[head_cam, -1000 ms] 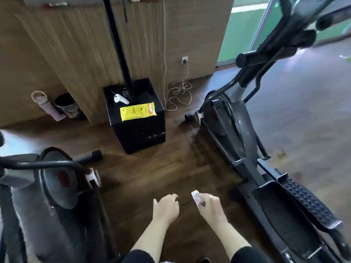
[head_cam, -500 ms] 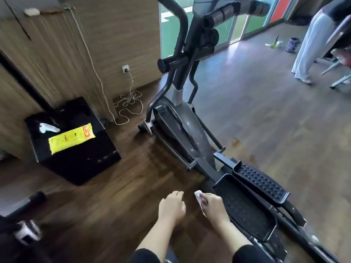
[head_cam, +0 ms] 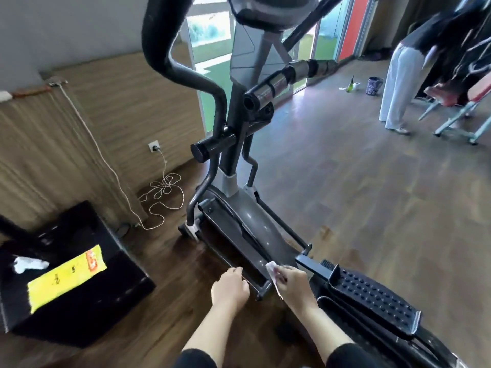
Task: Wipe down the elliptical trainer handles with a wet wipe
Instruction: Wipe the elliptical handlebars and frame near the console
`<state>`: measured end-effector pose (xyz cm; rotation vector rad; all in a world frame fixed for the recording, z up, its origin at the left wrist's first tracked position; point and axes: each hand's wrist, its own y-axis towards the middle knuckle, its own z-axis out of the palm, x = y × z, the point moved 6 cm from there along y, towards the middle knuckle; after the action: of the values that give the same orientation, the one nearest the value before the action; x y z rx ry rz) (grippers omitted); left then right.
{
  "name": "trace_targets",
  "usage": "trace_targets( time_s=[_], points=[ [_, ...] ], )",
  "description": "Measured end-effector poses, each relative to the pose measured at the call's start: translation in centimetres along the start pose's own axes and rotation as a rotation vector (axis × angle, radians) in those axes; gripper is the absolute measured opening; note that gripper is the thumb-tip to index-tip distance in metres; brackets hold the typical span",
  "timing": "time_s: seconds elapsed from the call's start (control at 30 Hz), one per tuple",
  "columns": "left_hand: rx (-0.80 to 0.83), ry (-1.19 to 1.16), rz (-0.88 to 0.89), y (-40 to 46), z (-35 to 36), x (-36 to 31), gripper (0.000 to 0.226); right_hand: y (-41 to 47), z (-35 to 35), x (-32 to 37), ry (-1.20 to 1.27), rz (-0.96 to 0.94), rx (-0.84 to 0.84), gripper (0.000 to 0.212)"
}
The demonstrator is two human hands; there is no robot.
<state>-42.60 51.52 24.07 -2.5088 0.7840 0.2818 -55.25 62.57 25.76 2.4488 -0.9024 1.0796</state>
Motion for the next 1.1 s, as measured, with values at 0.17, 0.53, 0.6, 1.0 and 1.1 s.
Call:
trace_targets(
  time_s=[0.17,0.53,0.6,1.0,1.1],
  points=[
    [-0.165,-0.074,-0.084,3.4,-6.1,-0.7,0.049,6.6,-2.2,3.3,0.153,-0.08,-0.037,0.038],
    [-0.686,-0.186,-0.291,3.3,-22.5,-3.6,0.047,18.5,-8.8,15.0,0.489,-0.668,-0.129,0.021],
    [-0.785,-0.18,-0.311,2.0,-25.5,-4.1,0.047,19.1,-9.9,17.9,0.538,-0.77,-0.127,0.023],
    [-1.162,-0.053,-0.389,-4.7,-39.2,-7.6,0.054,21.6,-13.9,31.3,0.915,-0.88,-0.103,0.024],
    [-1.215,-0.049,-0.369,-5.2,-40.9,-8.1,0.052,23.1,-13.7,33.6,0.942,-0.83,-0.093,0.023]
  ],
)
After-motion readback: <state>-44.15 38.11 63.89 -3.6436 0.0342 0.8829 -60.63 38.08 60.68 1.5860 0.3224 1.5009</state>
